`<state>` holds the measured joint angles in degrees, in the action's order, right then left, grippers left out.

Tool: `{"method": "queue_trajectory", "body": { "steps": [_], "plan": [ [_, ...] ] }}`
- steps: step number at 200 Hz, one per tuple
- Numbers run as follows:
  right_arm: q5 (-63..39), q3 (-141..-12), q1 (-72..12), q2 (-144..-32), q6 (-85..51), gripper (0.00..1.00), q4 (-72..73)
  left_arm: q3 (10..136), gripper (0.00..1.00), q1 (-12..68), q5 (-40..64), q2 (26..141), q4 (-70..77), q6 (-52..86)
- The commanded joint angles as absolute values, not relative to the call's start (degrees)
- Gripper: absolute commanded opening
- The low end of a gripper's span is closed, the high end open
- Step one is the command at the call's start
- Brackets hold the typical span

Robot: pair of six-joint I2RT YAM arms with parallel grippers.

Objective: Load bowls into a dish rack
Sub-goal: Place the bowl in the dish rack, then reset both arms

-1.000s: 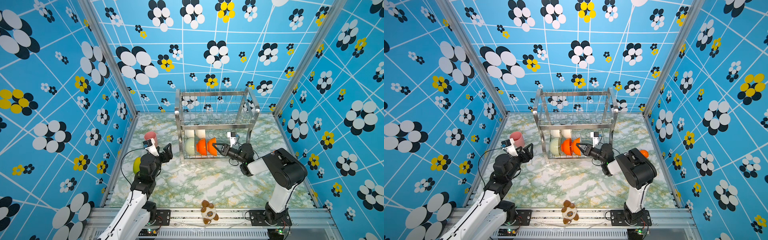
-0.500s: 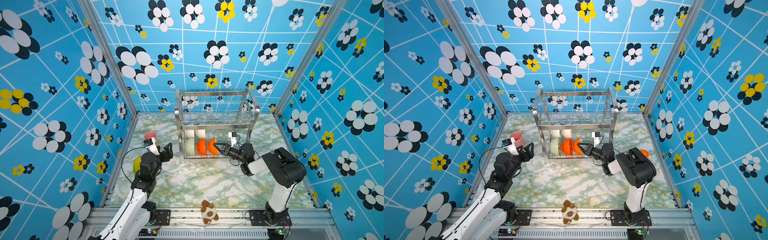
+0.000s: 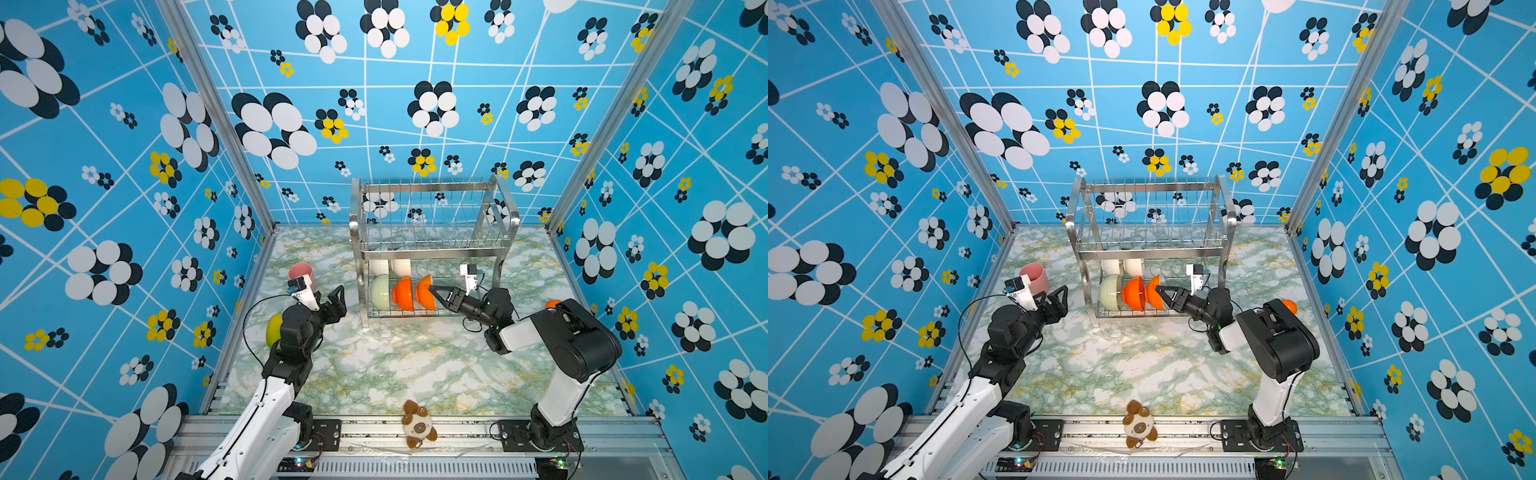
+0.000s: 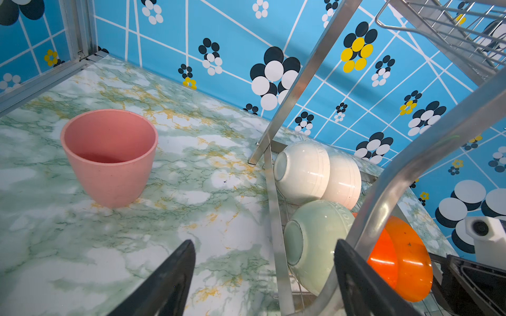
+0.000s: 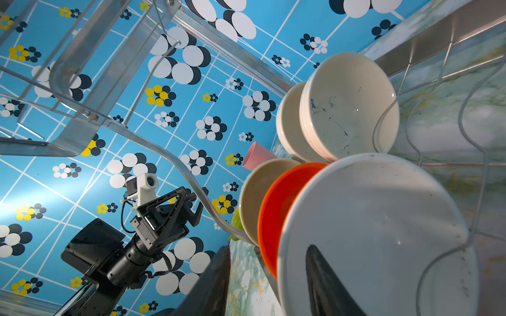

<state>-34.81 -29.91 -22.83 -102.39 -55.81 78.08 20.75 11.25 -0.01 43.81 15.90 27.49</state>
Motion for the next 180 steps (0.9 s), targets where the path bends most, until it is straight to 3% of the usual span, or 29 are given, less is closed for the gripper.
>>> {"method": "queue_trajectory", "body": {
  "steps": [1, 88, 180],
  "plan": [
    [-33.37, -28.77, -22.34, -99.26, -54.03, 0.5, 75.41, 22.32, 0.81, 10.74, 0.41, 43.87, 17.23, 27.54],
    [-25.32, -26.99, -22.5, -81.52, -43.24, 0.51, 48.7, 22.23, 0.81, 10.71, 0.0, 44.45, 17.84, 27.48],
    [-7.78, -27.18, -23.28, -42.77, -20.6, 0.51, -3.45, 24.6, 0.82, 10.06, -9.05, 46.23, 13.93, 24.2]
  ]
}}
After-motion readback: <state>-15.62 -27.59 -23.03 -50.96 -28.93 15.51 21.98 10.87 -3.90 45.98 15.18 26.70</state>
